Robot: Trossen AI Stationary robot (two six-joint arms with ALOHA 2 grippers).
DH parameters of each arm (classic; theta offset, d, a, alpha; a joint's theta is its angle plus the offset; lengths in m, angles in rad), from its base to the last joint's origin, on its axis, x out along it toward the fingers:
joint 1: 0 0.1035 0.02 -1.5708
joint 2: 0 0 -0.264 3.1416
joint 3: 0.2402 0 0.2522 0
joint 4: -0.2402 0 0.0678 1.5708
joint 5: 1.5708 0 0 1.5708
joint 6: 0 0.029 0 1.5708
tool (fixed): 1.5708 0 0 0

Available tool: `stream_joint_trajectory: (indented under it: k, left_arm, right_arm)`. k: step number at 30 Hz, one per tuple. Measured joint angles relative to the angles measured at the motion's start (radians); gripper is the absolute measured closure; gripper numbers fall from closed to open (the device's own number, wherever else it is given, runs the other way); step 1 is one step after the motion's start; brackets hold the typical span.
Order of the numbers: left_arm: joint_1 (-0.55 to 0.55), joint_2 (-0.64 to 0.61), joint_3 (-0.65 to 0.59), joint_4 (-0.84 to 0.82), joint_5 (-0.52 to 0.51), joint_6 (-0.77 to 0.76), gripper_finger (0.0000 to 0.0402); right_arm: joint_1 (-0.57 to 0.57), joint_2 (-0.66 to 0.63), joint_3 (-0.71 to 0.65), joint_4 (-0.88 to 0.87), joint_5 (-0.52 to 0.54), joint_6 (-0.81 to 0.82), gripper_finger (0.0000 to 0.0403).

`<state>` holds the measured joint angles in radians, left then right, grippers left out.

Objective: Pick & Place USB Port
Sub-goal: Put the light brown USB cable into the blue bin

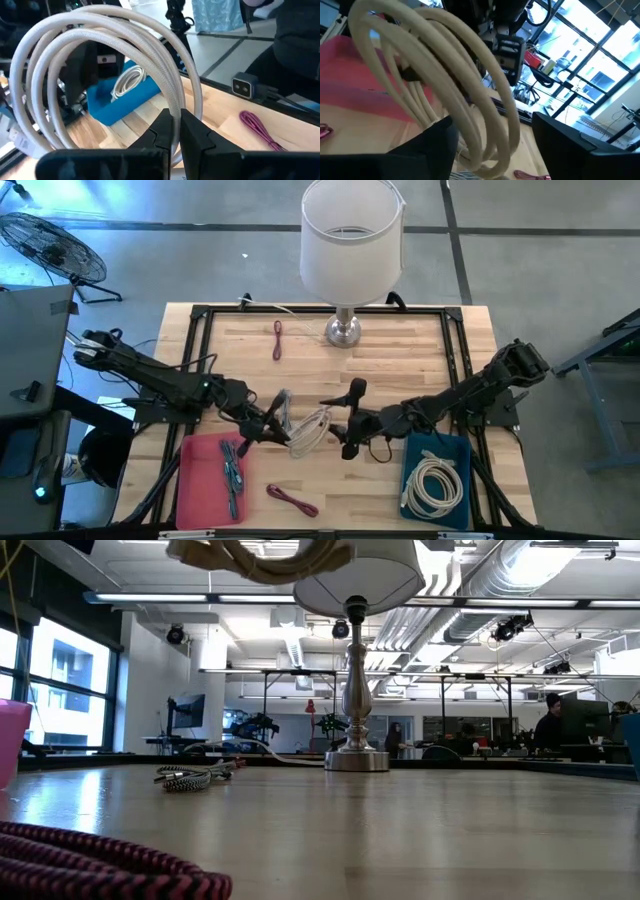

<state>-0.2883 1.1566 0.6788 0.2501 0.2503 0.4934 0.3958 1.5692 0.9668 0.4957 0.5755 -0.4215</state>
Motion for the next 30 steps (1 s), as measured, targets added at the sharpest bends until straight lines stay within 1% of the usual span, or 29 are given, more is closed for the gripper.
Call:
stream_joint_trajectory:
  k: [2, 4, 6, 9, 10, 17, 26, 28, 30]
  left_arm:
    - [0.0, 0.009, 0.0, -0.006, 0.002, 0.007, 0.039]
    - [0.0, 0.017, 0.0, -0.006, -0.001, 0.009, 0.0387]
    - [0.001, 0.017, 0.0, -0.005, -0.003, 0.009, 0.0385]
    - [0.001, 0.017, 0.0, -0.005, -0.017, 0.008, 0.0383]
    - [0.001, 0.017, 0.0, -0.007, -0.026, 0.008, 0.0383]
    - [0.0, 0.017, 0.0, -0.009, -0.081, 0.0, 0.0382]
    - [0.0, 0.014, 0.0, 0.019, -0.084, -0.022, 0.038]
    - [0.0, 0.014, 0.0, 0.022, -0.085, -0.019, 0.0374]
    - [0.0, 0.014, 0.0, 0.026, -0.093, -0.016, 0.0358]
  right_arm:
    - [-0.004, 0.0, 0.0, -0.001, -0.004, 0.014, 0.0177]
    - [-0.004, 0.0, 0.0, -0.009, 0.007, 0.022, 0.0206]
    - [-0.003, 0.0, 0.0, -0.027, 0.026, 0.021, 0.0257]
    - [-0.003, 0.0, 0.0, -0.059, 0.055, 0.001, 0.0359]
    - [-0.003, 0.0, 0.0, -0.068, 0.063, -0.008, 0.0371]
    - [-0.002, 0.0, 0.0, -0.08, 0.106, 0.014, 0.0368]
    - [-0.002, 0.0, 0.001, -0.091, 0.102, 0.036, 0.0368]
    - [-0.002, 0.0, 0.001, -0.093, 0.1, 0.047, 0.0368]
    - [-0.002, 0.0, 0.001, -0.097, 0.099, 0.053, 0.0368]
